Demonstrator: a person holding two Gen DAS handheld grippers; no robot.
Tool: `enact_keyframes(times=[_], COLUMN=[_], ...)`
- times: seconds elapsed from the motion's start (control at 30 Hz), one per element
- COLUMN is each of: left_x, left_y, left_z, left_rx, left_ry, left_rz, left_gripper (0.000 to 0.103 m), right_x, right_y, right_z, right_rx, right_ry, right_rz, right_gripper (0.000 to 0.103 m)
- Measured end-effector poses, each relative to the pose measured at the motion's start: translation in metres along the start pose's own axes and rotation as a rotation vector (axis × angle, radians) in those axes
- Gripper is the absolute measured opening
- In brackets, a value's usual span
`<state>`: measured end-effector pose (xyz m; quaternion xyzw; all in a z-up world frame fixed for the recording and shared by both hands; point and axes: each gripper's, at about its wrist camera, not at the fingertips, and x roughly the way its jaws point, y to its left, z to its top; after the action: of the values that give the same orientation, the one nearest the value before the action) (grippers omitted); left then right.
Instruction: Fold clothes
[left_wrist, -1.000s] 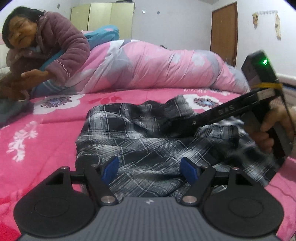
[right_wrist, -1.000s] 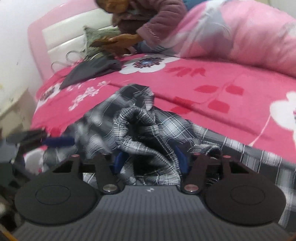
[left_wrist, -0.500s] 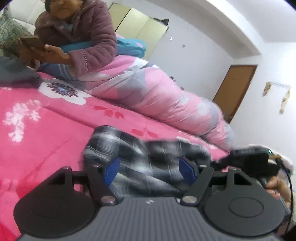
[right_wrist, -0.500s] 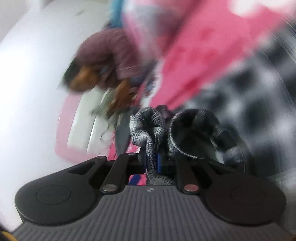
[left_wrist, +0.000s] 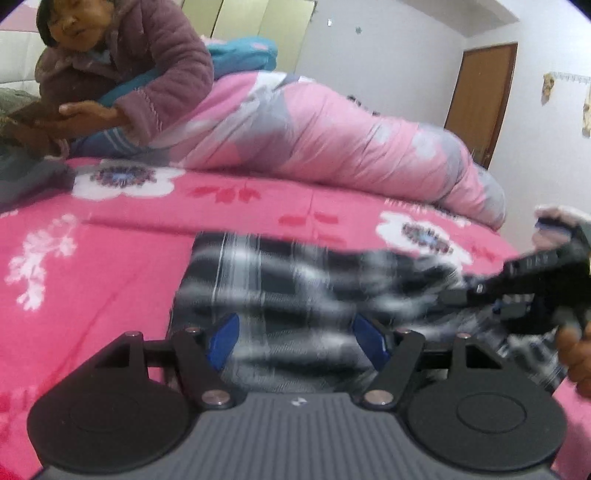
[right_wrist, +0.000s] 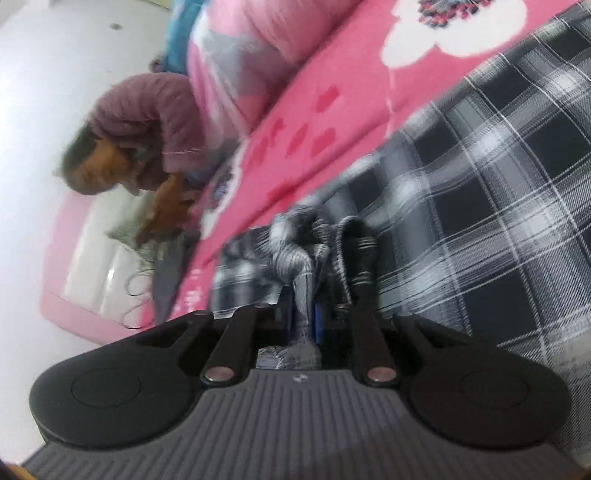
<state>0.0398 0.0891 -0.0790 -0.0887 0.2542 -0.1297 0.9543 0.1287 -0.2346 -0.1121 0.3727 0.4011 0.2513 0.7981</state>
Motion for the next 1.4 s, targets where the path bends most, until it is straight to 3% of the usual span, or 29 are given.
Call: enact_keyframes(times=[0.1,0.23,0.3,0.33,0.37,0.4,0.5,0.57,0.73,0.87,0.97,1.17,1.3,1.4], left_x=[0.003,0.023,0.034,0.041,0.048,0.055,0.073,0.084,0.095,0.099,0.086,0.033,0.029,0.040], left_y=[-0.016,-0.048,-0.062,-0.070,-0.077,-0.085,-0.106,-0.119,-0.139,-0.140,-0.130,-0.091,-0.062,-0.043], left_z=[0.013,0.023,0.026,0.028,0.029,0.031,0.034,0.034,0.032,0.029,0.033,0.039,0.025,0.010], left_rx=[0.034,0.101,0.127,0.141,0.155,0.169,0.209,0.230,0.252,0.223,0.178,0.114,0.068,-0.014], left_ry=[-0.018,0.022,0.056,0.083,0.110,0.137,0.210,0.250,0.300,0.349,0.322,0.178,0.212,0.277], left_rz=[-0.052,-0.114,-0.136,-0.139,-0.143,-0.147,-0.144,-0.132,-0.132,-0.173,-0.175,-0.162,-0.092,-0.068], left_gripper=[0.071,0.071,0.071,0.071,0.071,0.072,0.073,0.073,0.073,0.074,0.074,0.080,0.079,0.076], right_x=[-0.006,-0.016,-0.023,-0.027,-0.030,-0.034,-0.044,-0.050,-0.057,-0.053,-0.056,-0.068,-0.059,-0.032], right_y=[0.006,0.012,0.015,0.018,0.019,0.020,0.006,-0.006,-0.038,-0.036,-0.035,-0.043,-0.038,-0.030], right_z=[-0.013,-0.038,-0.049,-0.055,-0.059,-0.063,-0.059,-0.056,-0.048,-0.051,-0.053,-0.046,-0.026,-0.004], right_rx=[-0.110,-0.275,-0.367,-0.421,-0.469,-0.514,-0.494,-0.452,-0.294,-0.310,-0.324,-0.231,-0.122,-0.063], right_ry=[-0.056,-0.126,-0.160,-0.175,-0.189,-0.203,-0.205,-0.204,-0.217,-0.211,-0.207,-0.232,-0.192,-0.077], right_rz=[-0.031,-0.098,-0.115,-0.123,-0.129,-0.135,-0.066,-0.017,0.126,0.152,0.168,0.216,0.237,0.192], right_gripper=[0.019,0.026,0.043,0.057,0.065,0.067,0.069,0.078,0.080,0.082,0.084,0.087,0.087,0.088])
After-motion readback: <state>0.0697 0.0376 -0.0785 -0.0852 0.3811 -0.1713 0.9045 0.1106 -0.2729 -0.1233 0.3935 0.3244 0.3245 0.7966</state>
